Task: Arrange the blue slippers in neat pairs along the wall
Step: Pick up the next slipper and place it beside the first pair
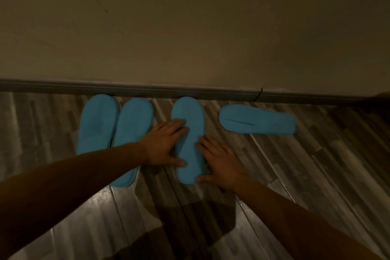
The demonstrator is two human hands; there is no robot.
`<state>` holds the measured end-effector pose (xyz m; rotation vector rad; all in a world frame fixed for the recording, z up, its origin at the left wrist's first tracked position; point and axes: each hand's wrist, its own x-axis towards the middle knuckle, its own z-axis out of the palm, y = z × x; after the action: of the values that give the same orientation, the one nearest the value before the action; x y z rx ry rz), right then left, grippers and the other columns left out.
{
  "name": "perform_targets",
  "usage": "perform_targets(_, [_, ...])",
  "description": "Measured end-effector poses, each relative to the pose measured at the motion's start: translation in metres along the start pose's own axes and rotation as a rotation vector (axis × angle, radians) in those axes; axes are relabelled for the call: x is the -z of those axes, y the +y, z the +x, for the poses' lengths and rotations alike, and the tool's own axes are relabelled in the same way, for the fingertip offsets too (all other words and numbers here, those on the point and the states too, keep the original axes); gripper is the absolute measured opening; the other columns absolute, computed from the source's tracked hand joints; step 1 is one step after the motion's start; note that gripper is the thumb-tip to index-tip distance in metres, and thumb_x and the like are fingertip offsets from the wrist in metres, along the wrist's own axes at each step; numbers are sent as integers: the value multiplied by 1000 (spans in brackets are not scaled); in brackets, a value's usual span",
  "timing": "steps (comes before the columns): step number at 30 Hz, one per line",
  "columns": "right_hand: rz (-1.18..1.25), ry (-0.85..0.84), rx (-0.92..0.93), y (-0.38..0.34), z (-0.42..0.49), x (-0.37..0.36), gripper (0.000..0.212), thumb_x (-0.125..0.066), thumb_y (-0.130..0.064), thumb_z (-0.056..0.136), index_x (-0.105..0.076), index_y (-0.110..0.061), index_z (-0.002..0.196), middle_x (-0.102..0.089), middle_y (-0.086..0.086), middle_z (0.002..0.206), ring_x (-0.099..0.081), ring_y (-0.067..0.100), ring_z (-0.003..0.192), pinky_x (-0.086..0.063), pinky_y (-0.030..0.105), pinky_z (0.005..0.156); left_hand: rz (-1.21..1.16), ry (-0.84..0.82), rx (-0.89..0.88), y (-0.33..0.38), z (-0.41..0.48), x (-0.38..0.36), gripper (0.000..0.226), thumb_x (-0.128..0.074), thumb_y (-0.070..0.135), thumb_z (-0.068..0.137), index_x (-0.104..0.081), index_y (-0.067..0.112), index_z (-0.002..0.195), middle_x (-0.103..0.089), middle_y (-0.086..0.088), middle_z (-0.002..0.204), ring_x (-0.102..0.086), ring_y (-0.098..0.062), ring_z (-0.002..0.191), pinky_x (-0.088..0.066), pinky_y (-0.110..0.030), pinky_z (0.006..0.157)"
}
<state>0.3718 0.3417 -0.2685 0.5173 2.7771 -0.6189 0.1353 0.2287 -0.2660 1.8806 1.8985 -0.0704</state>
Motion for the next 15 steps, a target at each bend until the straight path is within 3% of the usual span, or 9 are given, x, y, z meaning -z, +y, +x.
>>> perform_targets(3, [6, -10, -15, -5, 5, 1, 111, -63, -72, 77, -6, -24, 159, 5, -4, 168, 8, 13, 153, -3, 41, 120, 47, -21, 2, -3, 4, -9, 122, -36, 94, 66, 4, 21, 156, 9, -6, 165, 9, -22, 152, -5, -48, 123])
perform_targets(11, [35, -8, -35, -6, 7, -3, 111, -61, -74, 76, -6, -26, 159, 4, -6, 168, 8, 12, 153, -1, 41, 121, 65, -15, -34, -10, 7, -1, 120, -40, 90, 68, 4, 22, 155, 10, -5, 165, 10, -20, 151, 2, -44, 124])
perform_targets(15, [98, 103, -124, 16, -3, 23, 99, -62, -68, 81, -12, -31, 158, -7, -5, 168, -2, 14, 153, -6, 41, 120, 17, 30, -25, -4, 10, 4, 118, -39, 91, 69, 5, 23, 156, 14, -2, 165, 12, -19, 151, 2, -43, 123])
